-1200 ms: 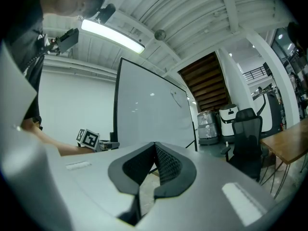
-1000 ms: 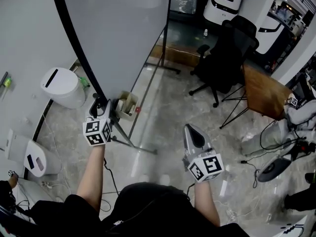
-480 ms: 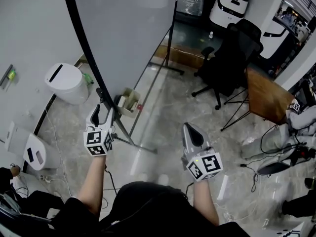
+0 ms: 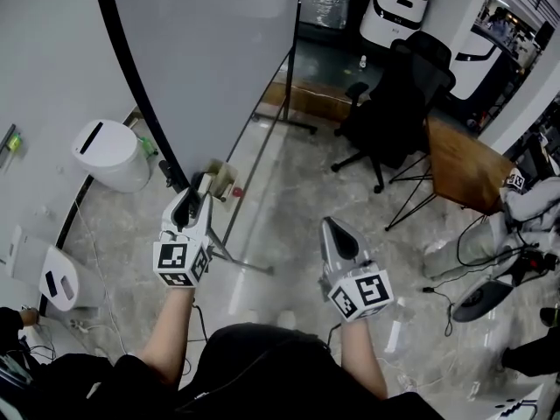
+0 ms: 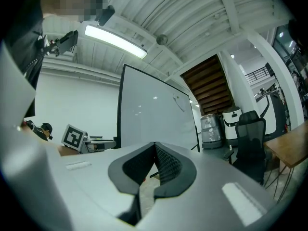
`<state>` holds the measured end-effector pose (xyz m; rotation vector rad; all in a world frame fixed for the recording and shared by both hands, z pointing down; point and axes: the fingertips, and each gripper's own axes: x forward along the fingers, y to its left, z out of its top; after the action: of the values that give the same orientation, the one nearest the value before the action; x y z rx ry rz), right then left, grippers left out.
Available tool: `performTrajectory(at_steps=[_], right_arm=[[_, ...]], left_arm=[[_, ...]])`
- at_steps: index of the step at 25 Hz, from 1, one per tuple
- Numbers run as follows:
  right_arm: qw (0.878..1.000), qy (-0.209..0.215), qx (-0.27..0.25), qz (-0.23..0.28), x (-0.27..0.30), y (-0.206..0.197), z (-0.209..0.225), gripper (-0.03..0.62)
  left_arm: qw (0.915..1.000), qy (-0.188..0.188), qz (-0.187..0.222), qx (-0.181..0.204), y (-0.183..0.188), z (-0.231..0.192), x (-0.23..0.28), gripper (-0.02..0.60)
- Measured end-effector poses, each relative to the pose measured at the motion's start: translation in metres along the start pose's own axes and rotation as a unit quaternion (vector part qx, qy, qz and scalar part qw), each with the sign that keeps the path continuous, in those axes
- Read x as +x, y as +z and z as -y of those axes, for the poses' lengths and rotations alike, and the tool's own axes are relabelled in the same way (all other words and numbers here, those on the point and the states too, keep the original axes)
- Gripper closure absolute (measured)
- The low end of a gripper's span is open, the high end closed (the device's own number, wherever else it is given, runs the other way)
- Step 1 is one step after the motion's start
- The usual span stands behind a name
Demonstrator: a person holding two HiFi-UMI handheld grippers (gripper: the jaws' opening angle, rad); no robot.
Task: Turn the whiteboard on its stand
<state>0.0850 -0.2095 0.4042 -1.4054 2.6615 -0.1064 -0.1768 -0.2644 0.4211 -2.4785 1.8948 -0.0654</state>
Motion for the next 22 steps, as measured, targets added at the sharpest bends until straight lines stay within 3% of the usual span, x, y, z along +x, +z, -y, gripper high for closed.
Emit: performTrajectory(at_steps=[11,22], right_arm=[[1.000,-0.022,-0.017,0.011,-0.008,0.014,0.012,0.589],[0.999,-0.030,-0.023,0.016,-0.004,0.027,0.017,0.589]], left_arm=[[0.9954,-0.086,0.031,-0.029,0.023,0.071,0.035,0.538],[0.9878,-0.149,0.036,-0.026,0.030,0.126,0.053,0.577]])
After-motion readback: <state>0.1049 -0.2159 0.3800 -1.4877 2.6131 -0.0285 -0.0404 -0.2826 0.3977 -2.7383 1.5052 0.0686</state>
